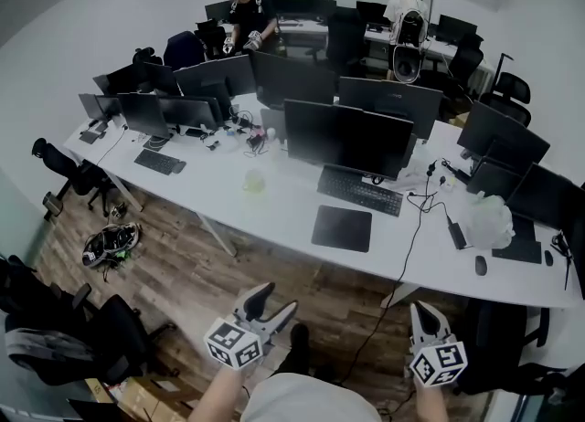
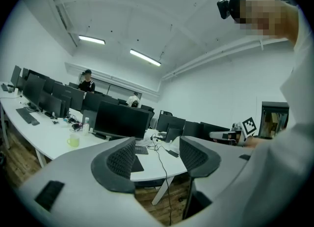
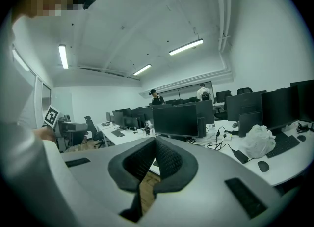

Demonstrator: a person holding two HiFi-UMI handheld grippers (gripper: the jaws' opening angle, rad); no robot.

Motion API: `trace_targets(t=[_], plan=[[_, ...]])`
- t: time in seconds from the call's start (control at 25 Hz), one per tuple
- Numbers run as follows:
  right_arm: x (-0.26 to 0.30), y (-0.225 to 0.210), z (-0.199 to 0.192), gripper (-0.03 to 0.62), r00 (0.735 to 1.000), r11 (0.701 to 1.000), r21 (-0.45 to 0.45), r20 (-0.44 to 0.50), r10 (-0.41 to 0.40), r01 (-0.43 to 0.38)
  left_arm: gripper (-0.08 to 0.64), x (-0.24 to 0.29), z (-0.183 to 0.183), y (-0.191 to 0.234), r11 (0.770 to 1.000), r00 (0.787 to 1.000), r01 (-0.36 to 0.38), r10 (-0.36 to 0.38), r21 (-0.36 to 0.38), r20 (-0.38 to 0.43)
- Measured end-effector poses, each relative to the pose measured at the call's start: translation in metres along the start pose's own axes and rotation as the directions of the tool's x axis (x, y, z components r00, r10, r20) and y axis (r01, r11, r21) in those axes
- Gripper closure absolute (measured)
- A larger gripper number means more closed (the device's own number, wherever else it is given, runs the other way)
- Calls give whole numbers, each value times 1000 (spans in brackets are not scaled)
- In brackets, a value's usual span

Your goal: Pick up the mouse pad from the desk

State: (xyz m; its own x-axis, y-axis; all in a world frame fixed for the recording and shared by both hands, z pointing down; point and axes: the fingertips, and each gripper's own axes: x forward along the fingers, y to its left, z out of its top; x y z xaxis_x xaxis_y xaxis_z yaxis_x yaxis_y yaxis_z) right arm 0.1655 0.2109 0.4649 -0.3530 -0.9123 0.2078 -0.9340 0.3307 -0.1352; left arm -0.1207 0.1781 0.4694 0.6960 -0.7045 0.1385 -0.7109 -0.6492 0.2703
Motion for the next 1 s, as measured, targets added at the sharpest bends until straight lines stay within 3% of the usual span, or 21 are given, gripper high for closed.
trace_targets(t=[0.6, 1.0], plan=[[93, -37, 12, 581, 995, 996, 5, -31, -93, 94, 256, 86, 16, 82, 998, 997, 63, -62, 8, -47], [165, -41, 10, 581, 983, 986, 18, -83, -166, 168, 234, 154, 21, 138, 981, 974, 186, -177, 50, -140]])
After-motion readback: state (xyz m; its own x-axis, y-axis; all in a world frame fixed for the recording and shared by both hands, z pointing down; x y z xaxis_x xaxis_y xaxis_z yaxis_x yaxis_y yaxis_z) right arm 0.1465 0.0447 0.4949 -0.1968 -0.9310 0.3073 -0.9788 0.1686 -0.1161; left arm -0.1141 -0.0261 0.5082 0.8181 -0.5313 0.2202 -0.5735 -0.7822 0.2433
